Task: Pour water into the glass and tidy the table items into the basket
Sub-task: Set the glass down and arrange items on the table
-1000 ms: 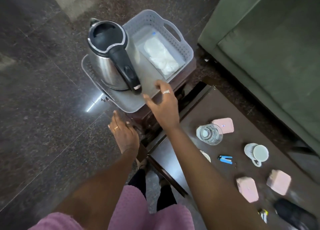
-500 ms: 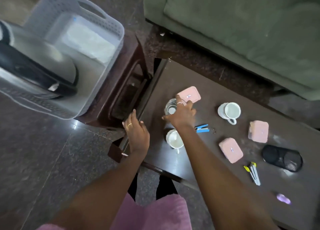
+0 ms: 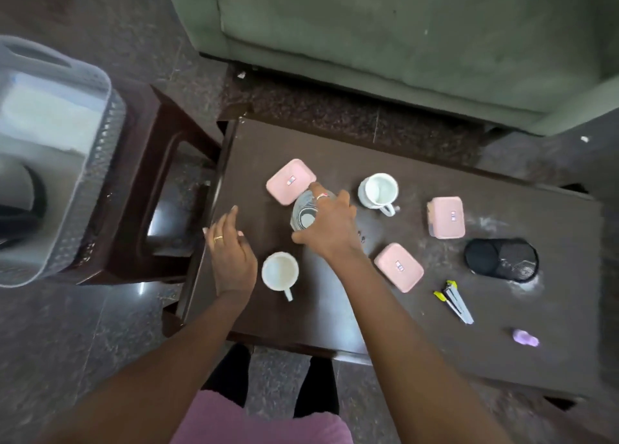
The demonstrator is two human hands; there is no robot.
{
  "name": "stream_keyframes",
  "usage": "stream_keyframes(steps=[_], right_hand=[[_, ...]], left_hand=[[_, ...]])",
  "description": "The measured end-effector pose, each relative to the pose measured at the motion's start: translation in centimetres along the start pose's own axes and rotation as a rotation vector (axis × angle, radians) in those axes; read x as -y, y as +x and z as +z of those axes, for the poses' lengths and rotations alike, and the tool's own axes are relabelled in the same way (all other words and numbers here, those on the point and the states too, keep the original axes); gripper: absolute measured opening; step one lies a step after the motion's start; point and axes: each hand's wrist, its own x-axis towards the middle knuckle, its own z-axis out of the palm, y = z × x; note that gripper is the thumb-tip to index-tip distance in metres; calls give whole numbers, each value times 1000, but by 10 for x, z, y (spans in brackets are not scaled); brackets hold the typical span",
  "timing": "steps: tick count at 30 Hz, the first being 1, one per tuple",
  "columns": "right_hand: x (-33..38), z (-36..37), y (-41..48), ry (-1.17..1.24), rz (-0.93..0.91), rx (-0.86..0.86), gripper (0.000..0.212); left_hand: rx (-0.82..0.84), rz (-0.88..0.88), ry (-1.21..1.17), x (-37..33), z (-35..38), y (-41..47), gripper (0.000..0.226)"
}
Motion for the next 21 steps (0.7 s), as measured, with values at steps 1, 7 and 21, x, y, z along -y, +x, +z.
stream_keyframes(steps=[1,7,21], right_hand=[[-11,-16,-2,-14,8,-2,95],[-80,-107,-8,-41,77,-77,93],[-172,-155,68,-44,93,-82,92]], left_hand=[[-9,26,-5,-13,6,2,46],[76,307,-17,-98,52,15,50],[611,441,474,-168,186,32,97]])
